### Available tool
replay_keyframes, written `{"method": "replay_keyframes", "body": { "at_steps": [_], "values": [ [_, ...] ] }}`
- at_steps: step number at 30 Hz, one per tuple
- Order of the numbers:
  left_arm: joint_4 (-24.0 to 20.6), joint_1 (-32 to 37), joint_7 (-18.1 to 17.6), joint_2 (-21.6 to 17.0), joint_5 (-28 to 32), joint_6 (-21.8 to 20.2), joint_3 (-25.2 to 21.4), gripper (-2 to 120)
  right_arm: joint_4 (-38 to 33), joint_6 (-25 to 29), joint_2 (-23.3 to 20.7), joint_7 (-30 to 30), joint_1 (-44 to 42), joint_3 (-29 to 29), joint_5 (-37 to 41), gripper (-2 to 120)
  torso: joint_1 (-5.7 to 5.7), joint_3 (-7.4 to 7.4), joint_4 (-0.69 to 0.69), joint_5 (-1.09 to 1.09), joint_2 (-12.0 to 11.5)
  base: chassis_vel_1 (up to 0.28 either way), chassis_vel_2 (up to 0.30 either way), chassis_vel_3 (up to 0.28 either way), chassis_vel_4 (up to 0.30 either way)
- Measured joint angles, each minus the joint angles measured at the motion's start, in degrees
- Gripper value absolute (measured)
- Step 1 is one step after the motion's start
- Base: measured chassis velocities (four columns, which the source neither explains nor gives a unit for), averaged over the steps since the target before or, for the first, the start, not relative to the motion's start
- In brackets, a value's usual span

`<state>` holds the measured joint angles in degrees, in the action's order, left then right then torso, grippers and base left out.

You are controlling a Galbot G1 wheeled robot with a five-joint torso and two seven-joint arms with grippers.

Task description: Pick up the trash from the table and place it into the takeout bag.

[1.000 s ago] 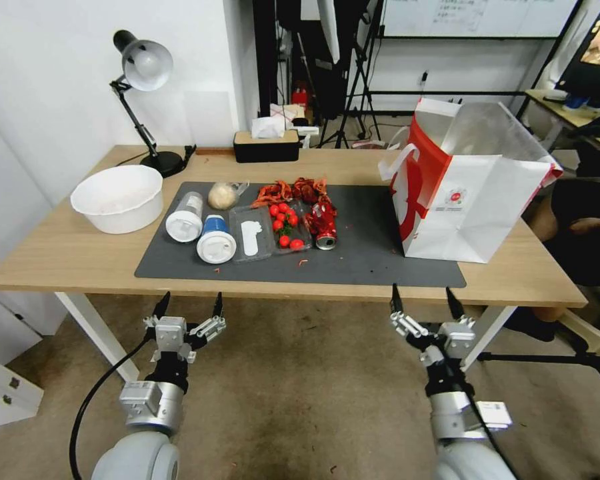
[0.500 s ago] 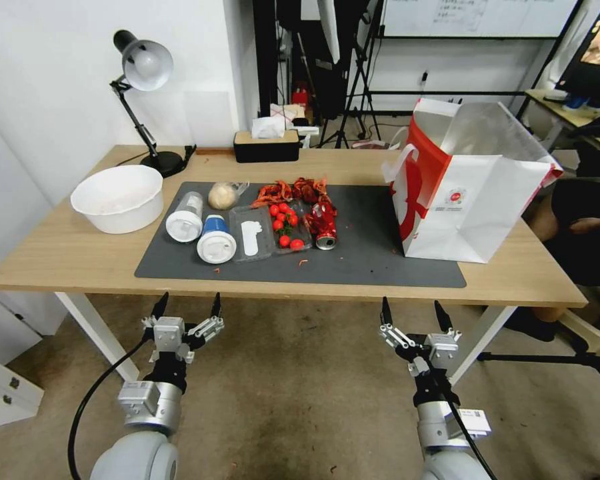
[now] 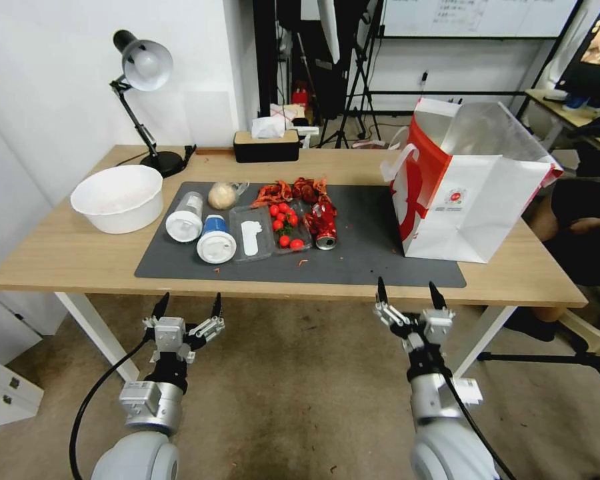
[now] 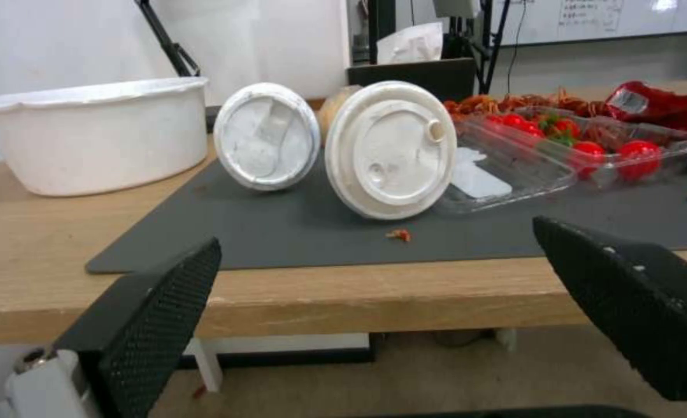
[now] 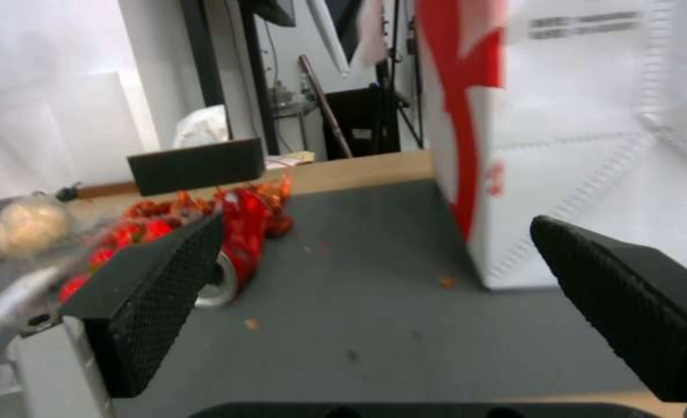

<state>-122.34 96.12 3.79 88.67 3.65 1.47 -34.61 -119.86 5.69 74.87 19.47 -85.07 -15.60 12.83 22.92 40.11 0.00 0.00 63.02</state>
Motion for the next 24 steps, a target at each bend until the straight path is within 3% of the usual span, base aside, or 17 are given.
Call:
{"method": "replay_keyframes", "body": {
  "at_steps": [11,24],
  "values": [
    [0.1,0.3,0.0,0.8,-1.1,0.1,-0.1,100,8.2,-8.3,0.1,3.8,14.6,5.8,7.2,99,0.00,0.00,-0.01,0.00,0.0,0.000,0.000,0.000,0.000],
    [0.1,0.6,-0.1,1.3,-1.3,0.3,-0.9,100,14.7,-10.3,2.4,4.9,24.0,11.1,13.1,99,0.00,0.00,0.00,-0.01,0.0,0.000,0.000,0.000,0.000]
  ]
}}
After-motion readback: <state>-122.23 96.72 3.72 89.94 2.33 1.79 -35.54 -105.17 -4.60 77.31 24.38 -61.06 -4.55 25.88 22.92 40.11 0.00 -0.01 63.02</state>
